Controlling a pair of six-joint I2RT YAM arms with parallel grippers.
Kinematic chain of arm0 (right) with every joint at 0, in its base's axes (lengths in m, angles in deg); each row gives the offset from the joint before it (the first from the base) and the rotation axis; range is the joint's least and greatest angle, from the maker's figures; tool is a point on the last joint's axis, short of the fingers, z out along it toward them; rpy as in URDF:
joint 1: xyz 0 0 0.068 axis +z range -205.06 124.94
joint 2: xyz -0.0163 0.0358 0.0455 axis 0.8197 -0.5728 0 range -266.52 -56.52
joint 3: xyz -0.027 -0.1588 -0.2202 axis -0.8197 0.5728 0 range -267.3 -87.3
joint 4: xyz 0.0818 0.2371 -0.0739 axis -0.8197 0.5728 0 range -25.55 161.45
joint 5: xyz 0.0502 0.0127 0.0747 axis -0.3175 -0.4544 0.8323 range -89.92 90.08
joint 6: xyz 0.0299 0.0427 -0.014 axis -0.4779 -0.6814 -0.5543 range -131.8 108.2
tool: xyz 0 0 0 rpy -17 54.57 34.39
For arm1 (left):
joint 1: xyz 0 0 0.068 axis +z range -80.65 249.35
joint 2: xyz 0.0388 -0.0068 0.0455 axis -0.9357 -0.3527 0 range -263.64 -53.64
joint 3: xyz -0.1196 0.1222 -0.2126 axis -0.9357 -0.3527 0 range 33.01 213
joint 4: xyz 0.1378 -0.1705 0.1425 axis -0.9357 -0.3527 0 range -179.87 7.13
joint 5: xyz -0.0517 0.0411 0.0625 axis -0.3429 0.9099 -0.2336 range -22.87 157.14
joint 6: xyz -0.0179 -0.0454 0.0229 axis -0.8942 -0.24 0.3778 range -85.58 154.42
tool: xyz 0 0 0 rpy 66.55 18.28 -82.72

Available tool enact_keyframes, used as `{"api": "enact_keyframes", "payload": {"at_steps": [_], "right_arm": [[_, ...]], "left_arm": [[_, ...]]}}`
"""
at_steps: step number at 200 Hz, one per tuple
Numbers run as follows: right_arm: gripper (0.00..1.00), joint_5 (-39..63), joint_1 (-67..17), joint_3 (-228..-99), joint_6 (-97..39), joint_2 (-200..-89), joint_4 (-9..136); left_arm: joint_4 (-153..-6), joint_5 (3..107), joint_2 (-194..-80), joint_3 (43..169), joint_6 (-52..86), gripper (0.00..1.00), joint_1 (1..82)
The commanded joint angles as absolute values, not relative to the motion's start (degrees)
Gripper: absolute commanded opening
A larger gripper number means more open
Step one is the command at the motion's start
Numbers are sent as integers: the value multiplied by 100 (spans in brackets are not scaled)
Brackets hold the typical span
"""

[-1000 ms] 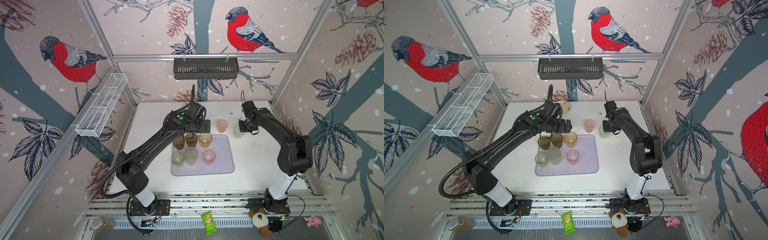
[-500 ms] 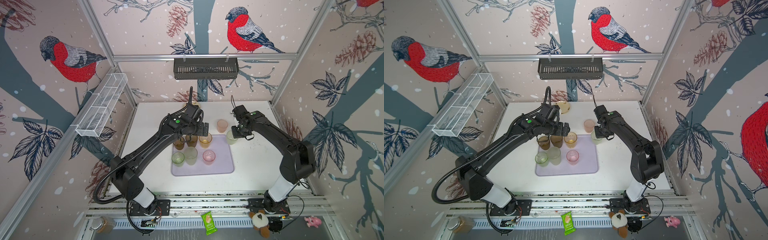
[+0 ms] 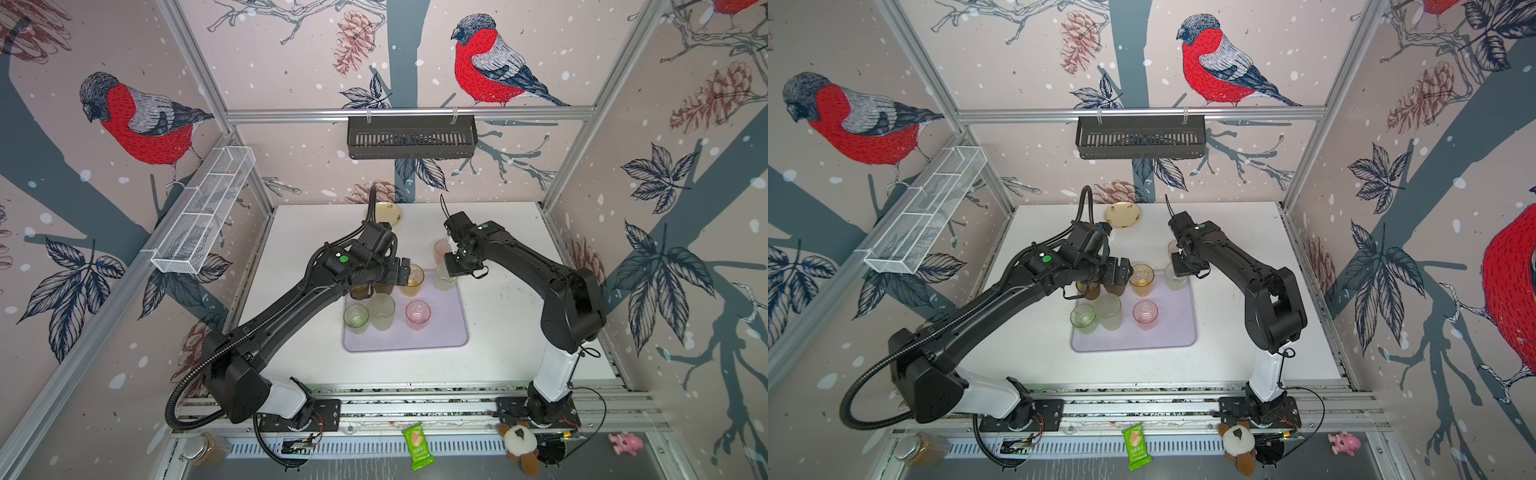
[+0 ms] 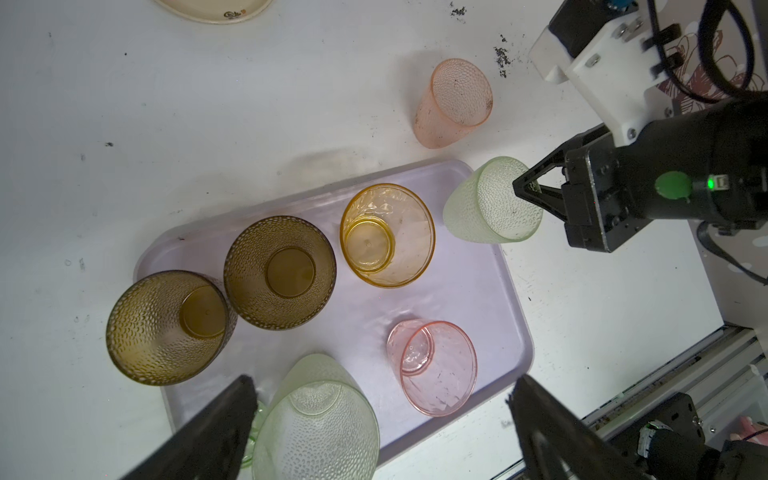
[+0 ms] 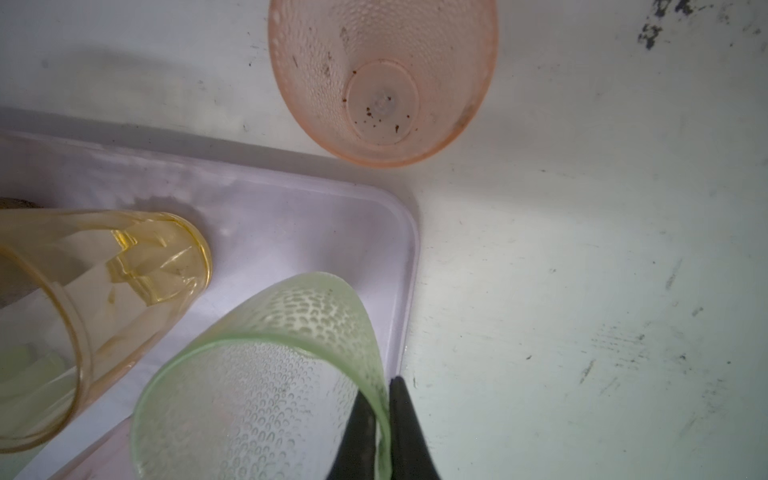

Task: Place the glasses into the tray
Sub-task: Place the glass on the tray.

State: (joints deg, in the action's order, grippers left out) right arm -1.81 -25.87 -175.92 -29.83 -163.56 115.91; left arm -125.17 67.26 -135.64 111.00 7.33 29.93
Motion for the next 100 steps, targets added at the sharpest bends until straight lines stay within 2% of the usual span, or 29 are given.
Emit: {"api": "enact_keyframes", "payload": {"at_steps": [1,100], "right_arm": [[3,-153,-2546,-17701,-3037,-16480,11543],[5,-116,-2475,-17626,-3013,-16750,11365]], "left_arm": [[-12347,6713,-13517,11050,527,96,2998],[-12209,6705,-13477,10933,479,96,2998]]}}
